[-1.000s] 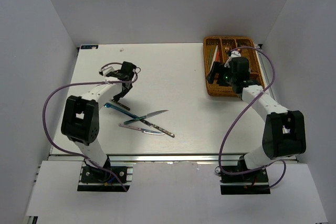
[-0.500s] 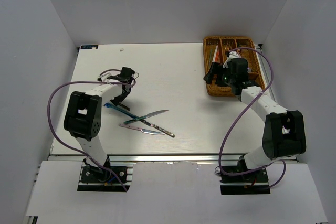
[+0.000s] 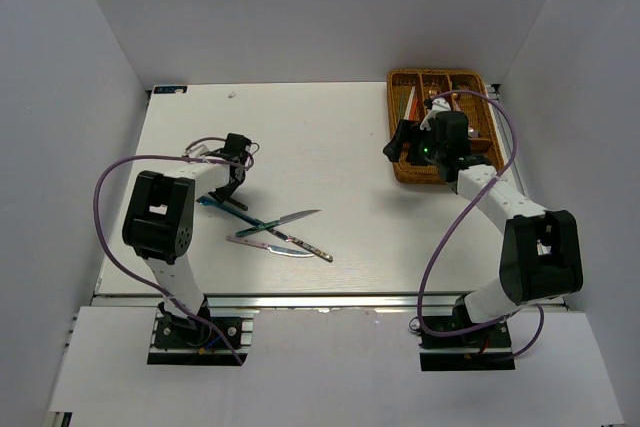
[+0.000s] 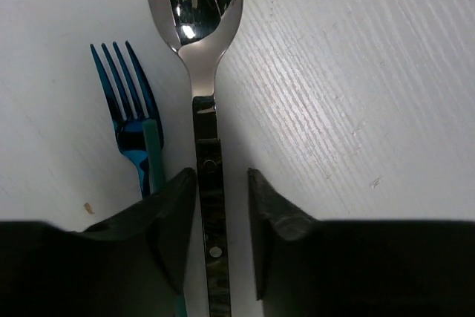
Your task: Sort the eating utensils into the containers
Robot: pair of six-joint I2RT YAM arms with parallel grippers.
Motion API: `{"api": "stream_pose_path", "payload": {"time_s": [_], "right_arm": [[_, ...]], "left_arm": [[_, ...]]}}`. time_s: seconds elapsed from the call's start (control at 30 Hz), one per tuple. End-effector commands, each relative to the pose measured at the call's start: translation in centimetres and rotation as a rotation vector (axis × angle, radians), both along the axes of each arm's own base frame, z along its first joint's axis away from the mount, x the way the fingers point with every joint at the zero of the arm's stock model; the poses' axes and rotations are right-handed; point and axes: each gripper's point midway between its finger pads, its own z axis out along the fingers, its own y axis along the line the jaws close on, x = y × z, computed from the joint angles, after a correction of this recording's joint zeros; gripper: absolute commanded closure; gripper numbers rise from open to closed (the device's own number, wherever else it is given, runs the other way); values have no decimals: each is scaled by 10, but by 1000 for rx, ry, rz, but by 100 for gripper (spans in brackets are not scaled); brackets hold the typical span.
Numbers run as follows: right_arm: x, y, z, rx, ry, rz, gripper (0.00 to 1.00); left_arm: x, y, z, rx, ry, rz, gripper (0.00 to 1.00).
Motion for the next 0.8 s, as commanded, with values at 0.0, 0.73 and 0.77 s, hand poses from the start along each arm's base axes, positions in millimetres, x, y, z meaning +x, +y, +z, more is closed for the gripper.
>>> {"api": "stream_pose_path", "payload": {"time_s": [0.0,0.73,0.77], "right_arm": [[6,7,16,24,-58,17,11],[17,102,85,394,-99,210,11],[19,110,82,378,-79,214,11]], "left_arm": [[-5,-6,-23,-47,36,-12,59],[36,-263,136,-396,-545,-1135,100],[28,-275,143,-423,-569,-1181,100]]}}
